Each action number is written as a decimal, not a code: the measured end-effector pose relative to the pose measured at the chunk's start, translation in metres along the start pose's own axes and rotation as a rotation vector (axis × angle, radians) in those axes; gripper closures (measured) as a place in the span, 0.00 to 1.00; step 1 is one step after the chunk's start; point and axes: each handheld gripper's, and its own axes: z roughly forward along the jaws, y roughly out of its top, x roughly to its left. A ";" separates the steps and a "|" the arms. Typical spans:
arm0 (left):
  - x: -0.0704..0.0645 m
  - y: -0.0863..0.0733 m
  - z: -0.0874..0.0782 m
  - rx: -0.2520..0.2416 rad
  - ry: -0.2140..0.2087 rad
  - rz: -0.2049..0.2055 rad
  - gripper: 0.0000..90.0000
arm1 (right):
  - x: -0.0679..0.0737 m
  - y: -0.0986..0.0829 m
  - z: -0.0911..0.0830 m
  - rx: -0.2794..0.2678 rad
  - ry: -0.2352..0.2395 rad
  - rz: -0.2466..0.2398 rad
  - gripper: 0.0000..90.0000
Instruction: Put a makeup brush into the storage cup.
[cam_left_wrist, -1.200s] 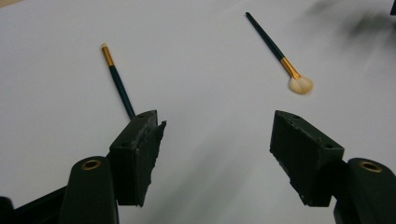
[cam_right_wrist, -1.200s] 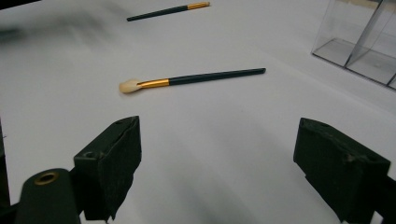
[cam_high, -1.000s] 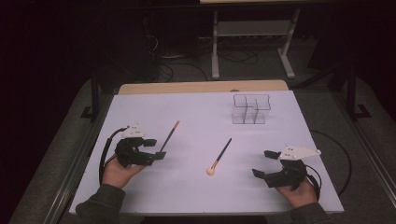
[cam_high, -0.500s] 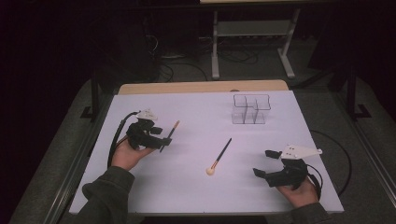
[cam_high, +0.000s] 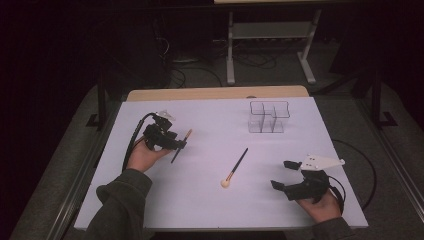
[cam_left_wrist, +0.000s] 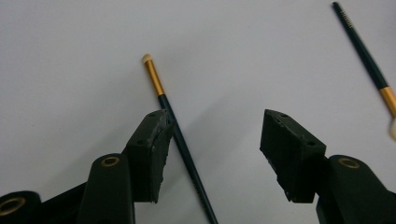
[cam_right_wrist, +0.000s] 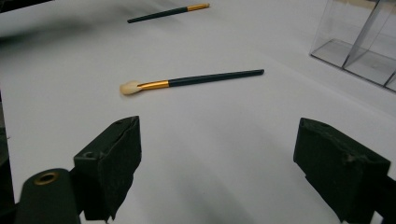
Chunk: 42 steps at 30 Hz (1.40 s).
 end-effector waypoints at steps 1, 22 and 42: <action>0.001 0.001 0.002 0.001 0.004 -0.007 0.47 | 0.000 0.000 0.000 0.000 0.000 0.000 0.16; 0.017 0.011 0.043 0.095 0.065 -0.087 0.63 | -0.001 -0.001 0.002 0.017 0.006 -0.004 0.16; 0.018 0.011 0.052 0.165 0.107 -0.059 0.83 | 0.000 -0.001 0.001 0.011 0.007 -0.009 0.16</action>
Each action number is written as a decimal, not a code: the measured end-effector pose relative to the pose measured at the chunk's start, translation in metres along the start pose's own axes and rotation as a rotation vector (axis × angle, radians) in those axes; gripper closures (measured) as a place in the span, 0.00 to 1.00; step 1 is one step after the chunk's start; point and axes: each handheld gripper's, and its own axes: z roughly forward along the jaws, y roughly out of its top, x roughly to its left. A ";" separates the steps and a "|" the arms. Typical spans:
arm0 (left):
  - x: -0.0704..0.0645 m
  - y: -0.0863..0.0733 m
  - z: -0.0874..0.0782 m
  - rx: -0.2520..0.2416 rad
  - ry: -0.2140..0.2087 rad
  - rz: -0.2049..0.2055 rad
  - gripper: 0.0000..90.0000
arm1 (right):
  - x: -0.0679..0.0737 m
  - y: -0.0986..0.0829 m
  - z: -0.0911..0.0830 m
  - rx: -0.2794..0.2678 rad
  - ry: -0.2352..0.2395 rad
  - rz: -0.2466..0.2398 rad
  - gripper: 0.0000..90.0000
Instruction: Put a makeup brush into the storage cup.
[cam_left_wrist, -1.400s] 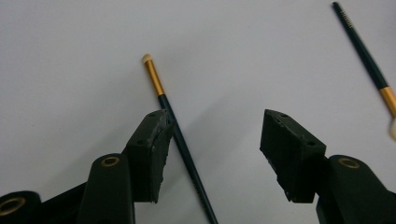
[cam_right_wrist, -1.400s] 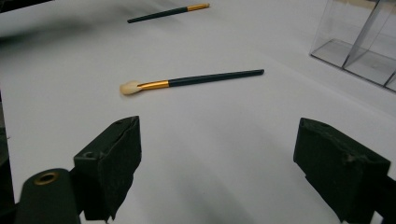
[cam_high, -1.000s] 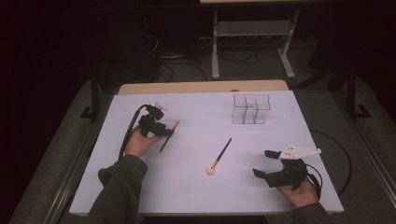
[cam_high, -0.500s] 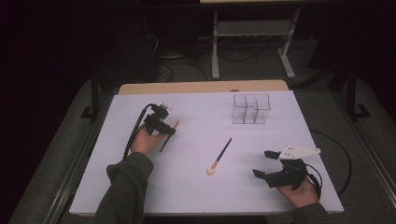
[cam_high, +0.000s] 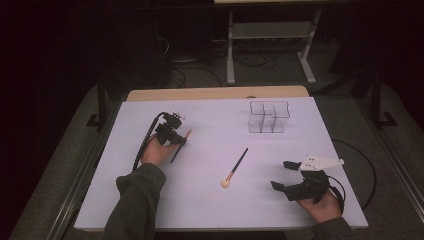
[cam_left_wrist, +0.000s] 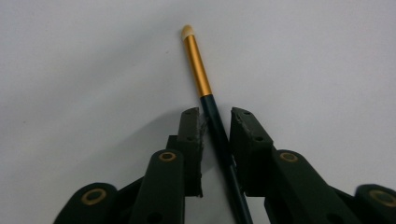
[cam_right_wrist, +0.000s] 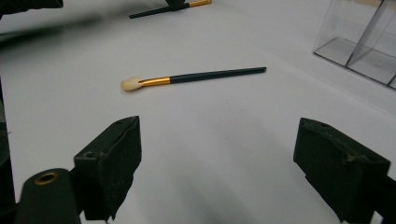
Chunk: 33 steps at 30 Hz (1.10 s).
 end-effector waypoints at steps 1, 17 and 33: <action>-0.001 0.000 0.001 -0.004 0.010 0.001 0.84 | 0.000 0.000 0.000 0.000 0.000 -0.001 0.16; -0.007 0.002 0.001 0.005 0.042 0.026 0.92 | 0.000 0.000 0.002 0.006 0.006 -0.002 0.16; -0.010 -0.002 -0.022 -0.037 -0.027 0.054 0.92 | 0.002 0.000 0.004 0.023 0.022 -0.003 0.18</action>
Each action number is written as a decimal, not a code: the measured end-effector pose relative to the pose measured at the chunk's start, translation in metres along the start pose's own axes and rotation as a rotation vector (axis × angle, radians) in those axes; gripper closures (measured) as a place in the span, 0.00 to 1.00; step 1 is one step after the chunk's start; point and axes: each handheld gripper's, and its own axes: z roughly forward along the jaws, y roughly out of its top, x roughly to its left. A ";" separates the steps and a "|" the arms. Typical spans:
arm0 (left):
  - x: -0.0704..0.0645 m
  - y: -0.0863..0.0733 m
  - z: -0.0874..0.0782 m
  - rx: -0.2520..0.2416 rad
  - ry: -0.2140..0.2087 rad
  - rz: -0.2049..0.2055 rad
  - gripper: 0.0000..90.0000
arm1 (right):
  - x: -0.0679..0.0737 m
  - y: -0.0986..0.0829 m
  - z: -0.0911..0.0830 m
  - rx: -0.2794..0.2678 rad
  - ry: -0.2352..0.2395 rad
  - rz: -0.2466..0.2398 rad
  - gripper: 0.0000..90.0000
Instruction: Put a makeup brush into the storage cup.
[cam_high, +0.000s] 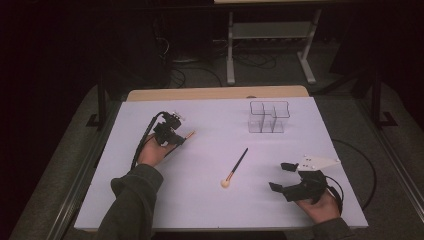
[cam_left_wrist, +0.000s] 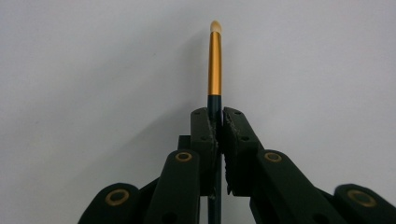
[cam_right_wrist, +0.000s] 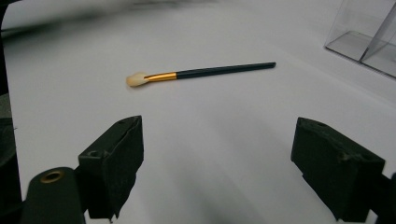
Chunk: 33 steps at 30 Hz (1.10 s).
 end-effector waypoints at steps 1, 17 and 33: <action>-0.001 0.000 -0.003 0.000 -0.006 0.003 0.92 | 0.000 0.000 0.000 0.001 0.002 0.002 0.18; -0.026 -0.007 -0.042 -0.077 -0.096 0.121 0.92 | 0.001 0.001 0.002 0.004 0.021 0.002 0.18; -0.049 -0.018 -0.054 -0.092 -0.142 0.182 0.92 | 0.003 0.005 0.005 0.029 0.043 0.000 0.17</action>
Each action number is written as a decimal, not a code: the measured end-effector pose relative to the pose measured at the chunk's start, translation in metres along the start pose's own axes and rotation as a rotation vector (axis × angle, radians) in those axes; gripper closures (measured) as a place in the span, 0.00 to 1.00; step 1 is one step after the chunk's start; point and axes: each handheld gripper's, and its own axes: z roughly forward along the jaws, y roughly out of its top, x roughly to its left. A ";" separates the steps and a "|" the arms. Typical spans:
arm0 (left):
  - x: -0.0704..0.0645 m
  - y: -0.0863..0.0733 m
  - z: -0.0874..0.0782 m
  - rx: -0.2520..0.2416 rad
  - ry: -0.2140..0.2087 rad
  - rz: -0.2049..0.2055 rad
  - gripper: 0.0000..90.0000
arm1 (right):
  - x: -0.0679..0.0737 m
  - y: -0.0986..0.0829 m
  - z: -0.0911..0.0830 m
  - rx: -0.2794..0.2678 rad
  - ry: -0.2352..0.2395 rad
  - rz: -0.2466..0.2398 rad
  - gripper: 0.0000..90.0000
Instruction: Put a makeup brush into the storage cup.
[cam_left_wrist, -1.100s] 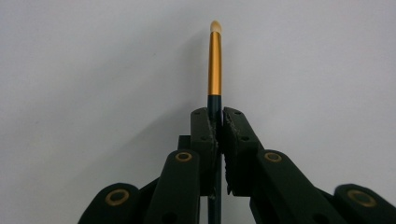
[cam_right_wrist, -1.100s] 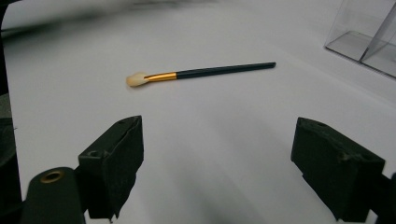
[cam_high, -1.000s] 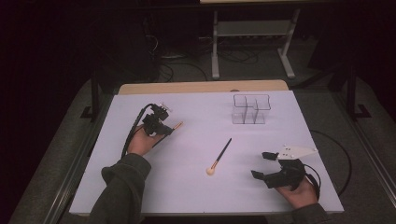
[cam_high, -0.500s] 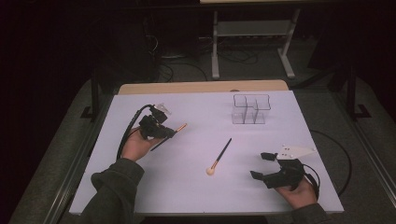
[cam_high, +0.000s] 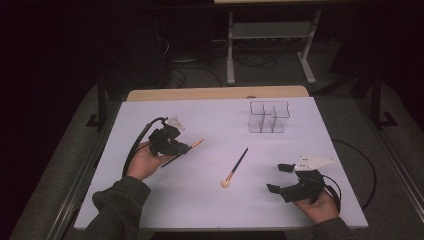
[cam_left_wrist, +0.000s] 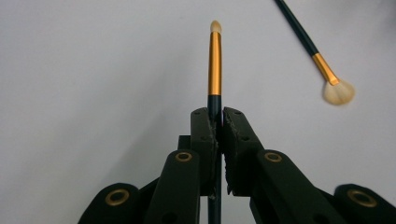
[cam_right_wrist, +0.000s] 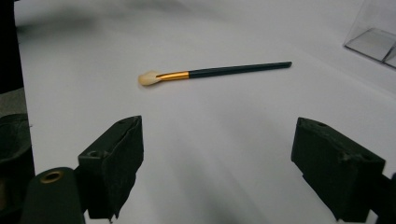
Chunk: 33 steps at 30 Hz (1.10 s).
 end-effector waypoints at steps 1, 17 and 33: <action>-0.002 -0.001 -0.001 -0.006 0.000 0.000 0.92 | 0.000 0.001 0.001 0.007 0.004 0.002 0.17; -0.028 -0.014 -0.019 -0.087 -0.055 0.030 0.92 | -0.002 0.026 -0.002 0.030 0.057 0.001 0.17; -0.049 -0.024 -0.018 -0.164 -0.105 0.054 0.92 | 0.005 0.058 0.012 0.031 0.096 -0.046 0.18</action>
